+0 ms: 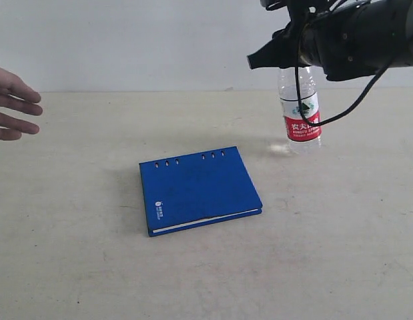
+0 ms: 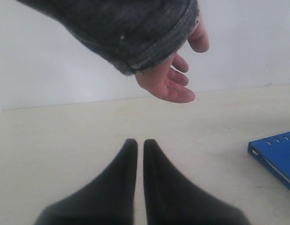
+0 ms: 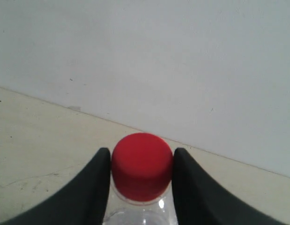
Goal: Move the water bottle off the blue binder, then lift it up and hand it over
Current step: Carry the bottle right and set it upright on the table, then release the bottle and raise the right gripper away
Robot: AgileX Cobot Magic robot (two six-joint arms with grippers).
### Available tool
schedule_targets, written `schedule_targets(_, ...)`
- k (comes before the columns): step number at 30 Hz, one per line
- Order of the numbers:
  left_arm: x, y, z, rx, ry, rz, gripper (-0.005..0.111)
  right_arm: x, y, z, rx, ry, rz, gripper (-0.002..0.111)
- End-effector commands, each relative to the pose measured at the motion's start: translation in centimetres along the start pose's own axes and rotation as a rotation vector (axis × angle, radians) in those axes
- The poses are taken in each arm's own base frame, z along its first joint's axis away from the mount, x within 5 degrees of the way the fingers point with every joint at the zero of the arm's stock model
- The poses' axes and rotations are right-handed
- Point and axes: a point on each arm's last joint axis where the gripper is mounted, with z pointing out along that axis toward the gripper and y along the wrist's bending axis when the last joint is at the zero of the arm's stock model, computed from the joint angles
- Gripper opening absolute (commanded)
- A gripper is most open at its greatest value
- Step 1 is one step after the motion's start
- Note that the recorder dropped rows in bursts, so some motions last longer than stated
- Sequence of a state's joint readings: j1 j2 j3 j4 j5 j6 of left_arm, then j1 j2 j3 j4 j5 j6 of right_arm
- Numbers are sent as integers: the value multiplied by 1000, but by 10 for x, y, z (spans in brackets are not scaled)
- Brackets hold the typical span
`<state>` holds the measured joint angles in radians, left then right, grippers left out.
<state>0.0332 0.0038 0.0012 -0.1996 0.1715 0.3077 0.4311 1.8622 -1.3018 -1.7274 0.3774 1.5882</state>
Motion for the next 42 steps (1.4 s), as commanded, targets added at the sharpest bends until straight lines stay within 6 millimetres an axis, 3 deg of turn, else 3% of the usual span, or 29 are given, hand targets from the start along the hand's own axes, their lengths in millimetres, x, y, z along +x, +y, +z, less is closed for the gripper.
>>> schedule_targets(1,-2,0,0,0,-19,7,4,-6,-4,-4,11,-21,-25,44)
schedule_targets(8,-2,0,0,0,-19,7,4,-12,-17,-10,128,-38,-20,46)
schedule_targets(12,-2,0,0,0,-19,7,4,-35,-34,-37,153,-85,42,46)
schedule_targets(18,-2,0,0,0,-19,7,4,-70,-69,-98,227,-147,143,42)
schedule_targets(20,-2,0,0,0,-19,7,4,-81,-80,-128,203,-154,152,23)
schedule_targets(22,-2,0,0,0,-19,7,4,-92,-95,-170,166,-171,166,-1)
schedule_targets(27,-2,0,0,0,-19,7,4,-103,-115,-243,58,-245,175,0)
schedule_targets(31,-2,0,0,0,-19,7,4,-106,-130,-286,60,-335,138,0)
schedule_targets(35,-2,0,0,0,-19,7,4,-104,-139,-312,69,-371,50,0)
schedule_targets(39,-2,0,0,0,-19,7,4,-96,-137,-337,22,-369,-321,0)
schedule_targets(42,-2,0,0,0,-19,7,4,-79,-126,-354,-157,-303,-546,0)
